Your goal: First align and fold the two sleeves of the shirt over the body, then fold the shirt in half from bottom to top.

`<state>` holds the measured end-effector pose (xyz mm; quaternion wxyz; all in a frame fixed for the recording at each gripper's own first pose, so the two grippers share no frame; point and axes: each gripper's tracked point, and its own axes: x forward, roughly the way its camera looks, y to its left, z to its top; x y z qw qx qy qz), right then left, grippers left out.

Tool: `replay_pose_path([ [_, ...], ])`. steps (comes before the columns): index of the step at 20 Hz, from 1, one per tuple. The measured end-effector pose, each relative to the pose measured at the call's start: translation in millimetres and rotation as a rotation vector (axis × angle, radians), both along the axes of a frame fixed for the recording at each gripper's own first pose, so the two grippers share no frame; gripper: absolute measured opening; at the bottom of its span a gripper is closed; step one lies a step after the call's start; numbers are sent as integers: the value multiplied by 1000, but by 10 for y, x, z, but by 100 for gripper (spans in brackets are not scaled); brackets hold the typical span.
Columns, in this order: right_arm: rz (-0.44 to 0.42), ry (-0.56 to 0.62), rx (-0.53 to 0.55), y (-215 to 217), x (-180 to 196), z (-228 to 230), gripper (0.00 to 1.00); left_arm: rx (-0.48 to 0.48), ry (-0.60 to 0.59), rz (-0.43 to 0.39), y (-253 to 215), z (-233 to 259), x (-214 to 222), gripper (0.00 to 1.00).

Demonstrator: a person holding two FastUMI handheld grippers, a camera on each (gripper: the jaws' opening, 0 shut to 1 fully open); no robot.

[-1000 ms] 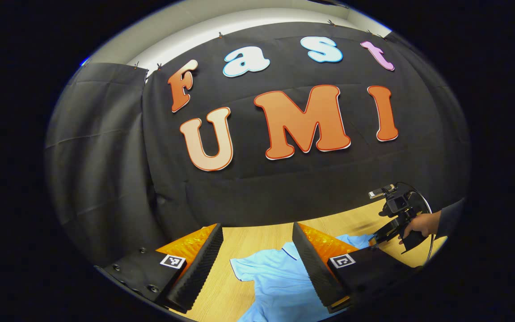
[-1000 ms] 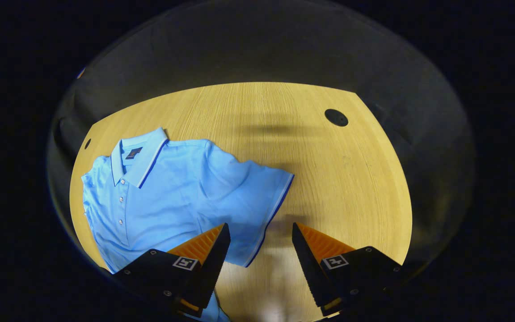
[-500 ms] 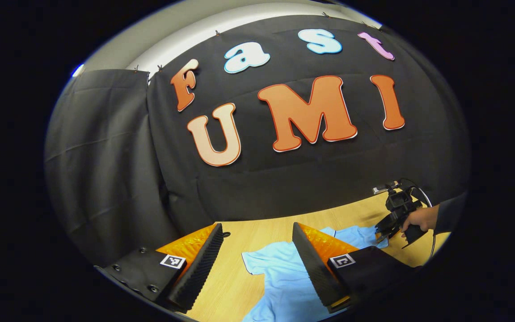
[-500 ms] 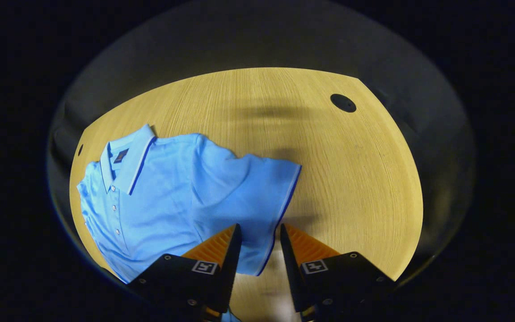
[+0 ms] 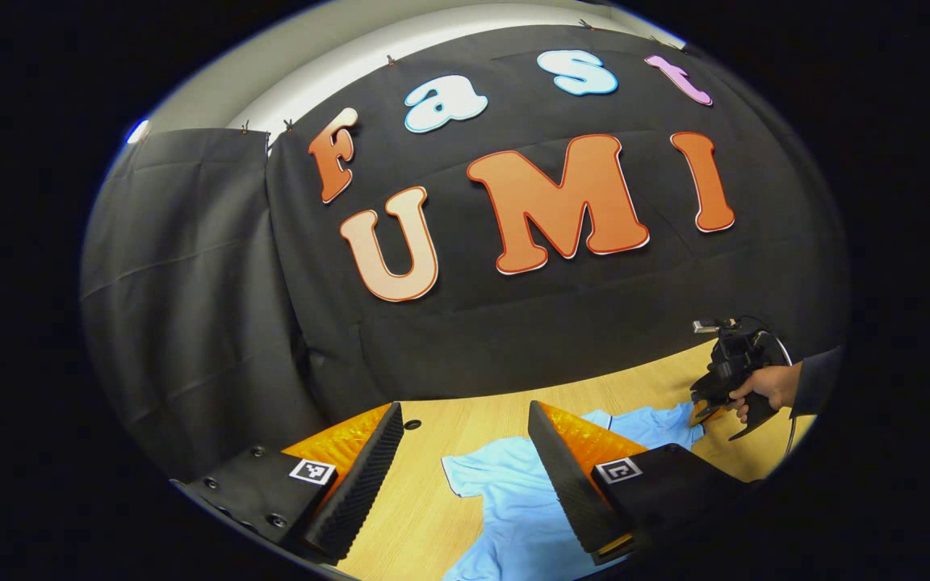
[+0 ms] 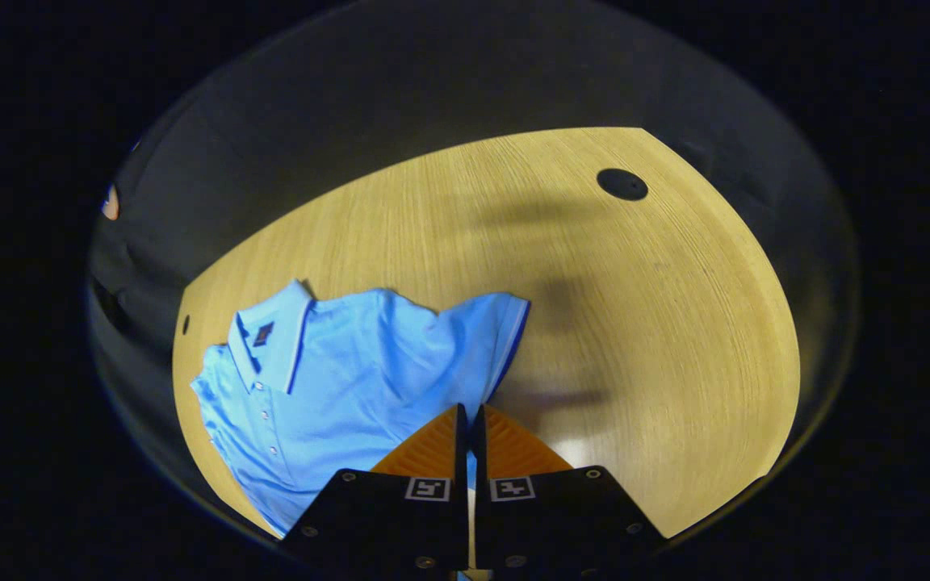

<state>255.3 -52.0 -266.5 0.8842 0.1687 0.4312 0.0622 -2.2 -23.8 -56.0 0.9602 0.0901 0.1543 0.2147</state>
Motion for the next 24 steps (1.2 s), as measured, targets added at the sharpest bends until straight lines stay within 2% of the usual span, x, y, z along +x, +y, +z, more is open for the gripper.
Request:
replay_pose_path([
  [3,31,-51,21,110,0,151,4,2,1,15,25,12,-10,100],
  [10,145,-139,-17,481,-91,457,4,-4,-2,44,205,-25,-56,100],
  [17,228,-107,-41,1074,-250,401,4,-33,-44,25,561,-43,194,100],
  [20,228,-100,-29,1302,-269,443,5,-83,-60,-14,737,-152,325,100],
  [24,218,-94,-18,1542,-395,510,9,-277,-20,-100,981,-602,558,99],
])
